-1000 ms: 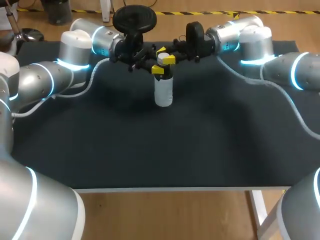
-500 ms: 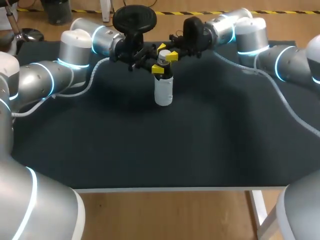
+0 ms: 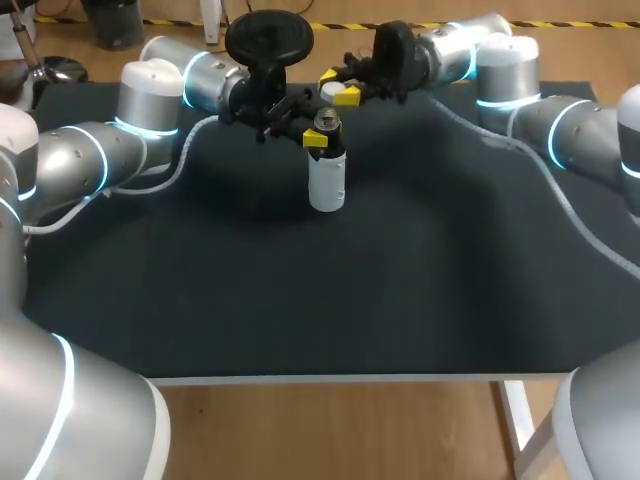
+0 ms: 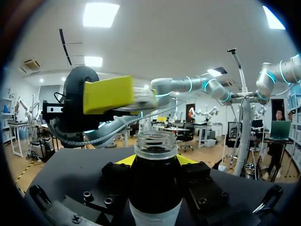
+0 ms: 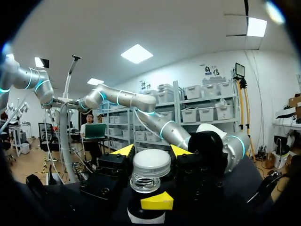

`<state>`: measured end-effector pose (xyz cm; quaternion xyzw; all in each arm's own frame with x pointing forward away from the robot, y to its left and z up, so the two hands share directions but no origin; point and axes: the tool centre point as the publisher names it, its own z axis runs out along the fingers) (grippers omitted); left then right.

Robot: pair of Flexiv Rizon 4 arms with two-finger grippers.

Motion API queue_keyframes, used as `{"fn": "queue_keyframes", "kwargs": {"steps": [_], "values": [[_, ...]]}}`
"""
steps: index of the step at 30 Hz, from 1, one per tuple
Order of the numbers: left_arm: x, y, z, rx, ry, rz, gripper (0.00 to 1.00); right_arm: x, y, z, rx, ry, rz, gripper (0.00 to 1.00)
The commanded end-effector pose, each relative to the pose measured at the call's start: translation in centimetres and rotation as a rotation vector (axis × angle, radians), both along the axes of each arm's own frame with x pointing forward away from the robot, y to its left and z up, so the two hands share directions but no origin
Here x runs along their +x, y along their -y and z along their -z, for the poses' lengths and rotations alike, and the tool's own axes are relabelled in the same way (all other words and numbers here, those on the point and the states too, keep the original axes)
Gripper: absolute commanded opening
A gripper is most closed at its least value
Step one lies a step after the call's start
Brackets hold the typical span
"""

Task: Unscrew the bottle cap

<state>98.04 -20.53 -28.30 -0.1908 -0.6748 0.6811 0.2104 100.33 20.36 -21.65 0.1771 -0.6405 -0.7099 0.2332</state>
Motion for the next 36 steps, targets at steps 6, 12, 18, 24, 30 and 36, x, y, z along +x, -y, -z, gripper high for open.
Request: {"fn": "queue_keyframes", "kwargs": {"steps": [6, 12, 18, 24, 30, 36], "values": [[0.2, 0.0, 0.1, -0.001, 0.001, 0.005, 0.0, 4.1, 8.1, 1.7, -0.006, 0.022, -0.482, 0.0], [0.2, 0.0, 0.1, -0.001, 0.001, 0.005, 0.0, 4.9, 12.0, 5.0, -0.132, 0.011, -0.161, 0.0], [0.2, 0.0, 0.1, -0.001, 0.001, 0.005, 0.0, 5.1, 14.7, 9.1, -0.311, 0.002, 0.074, 0.0], [0.2, 0.0, 0.1, -0.001, 0.001, 0.005, 0.0, 5.5, 16.4, 12.3, -0.451, 0.014, 0.215, 0.0], [0.2, 0.0, 0.1, -0.001, 0.001, 0.005, 0.0, 5.5, 17.2, 14.8, -0.591, -0.013, 0.23, 0.0], [0.2, 0.0, 0.1, -0.001, 0.001, 0.005, 0.0, 5.8, 17.6, 17.1, -0.67, -0.045, 0.247, 0.0]]}}
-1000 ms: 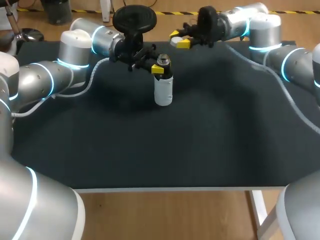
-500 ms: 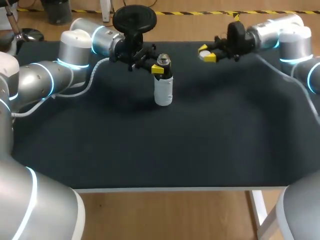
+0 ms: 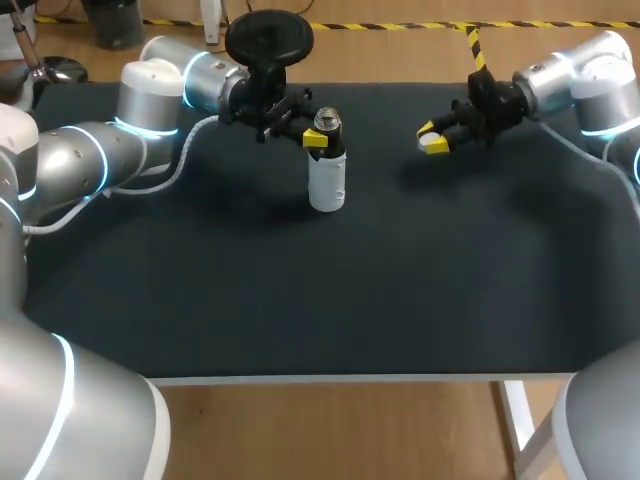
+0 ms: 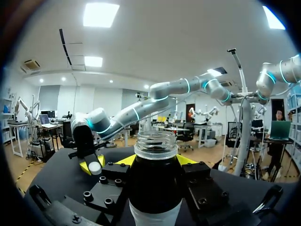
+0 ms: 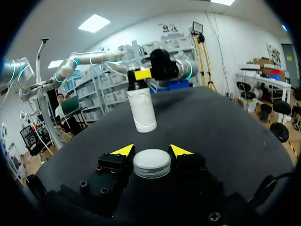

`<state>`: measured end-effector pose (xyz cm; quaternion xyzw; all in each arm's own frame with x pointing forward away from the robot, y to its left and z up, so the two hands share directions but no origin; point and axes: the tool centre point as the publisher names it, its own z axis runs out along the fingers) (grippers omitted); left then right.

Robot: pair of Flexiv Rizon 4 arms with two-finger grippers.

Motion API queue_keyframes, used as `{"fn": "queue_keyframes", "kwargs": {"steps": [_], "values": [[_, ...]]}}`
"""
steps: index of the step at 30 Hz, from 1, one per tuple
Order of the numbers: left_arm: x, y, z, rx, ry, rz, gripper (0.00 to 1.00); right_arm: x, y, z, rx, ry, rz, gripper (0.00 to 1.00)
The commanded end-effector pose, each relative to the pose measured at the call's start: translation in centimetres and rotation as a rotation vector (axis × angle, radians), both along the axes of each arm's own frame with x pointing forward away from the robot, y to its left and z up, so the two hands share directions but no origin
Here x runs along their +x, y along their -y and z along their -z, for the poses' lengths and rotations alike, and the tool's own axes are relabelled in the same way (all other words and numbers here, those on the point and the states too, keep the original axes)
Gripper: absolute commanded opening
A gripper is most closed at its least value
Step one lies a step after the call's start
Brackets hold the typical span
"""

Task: Unscrew the bottle cap

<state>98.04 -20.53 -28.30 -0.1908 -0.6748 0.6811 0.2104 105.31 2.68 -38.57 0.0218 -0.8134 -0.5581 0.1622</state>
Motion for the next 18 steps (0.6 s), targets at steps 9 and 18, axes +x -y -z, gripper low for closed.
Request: {"fn": "queue_keyframes", "kwargs": {"steps": [9, 18], "values": [[0.2, 0.0, 0.1, -0.001, 0.001, 0.005, 0.0, 0.9, 0.8, 2.0, -0.174, -0.117, 0.044, 0.38], [0.2, 0.0, 0.1, -0.001, 0.001, 0.005, 0.0, 1.0, 1.1, 1.5, -0.119, -0.103, 0.089, 1.0]]}}
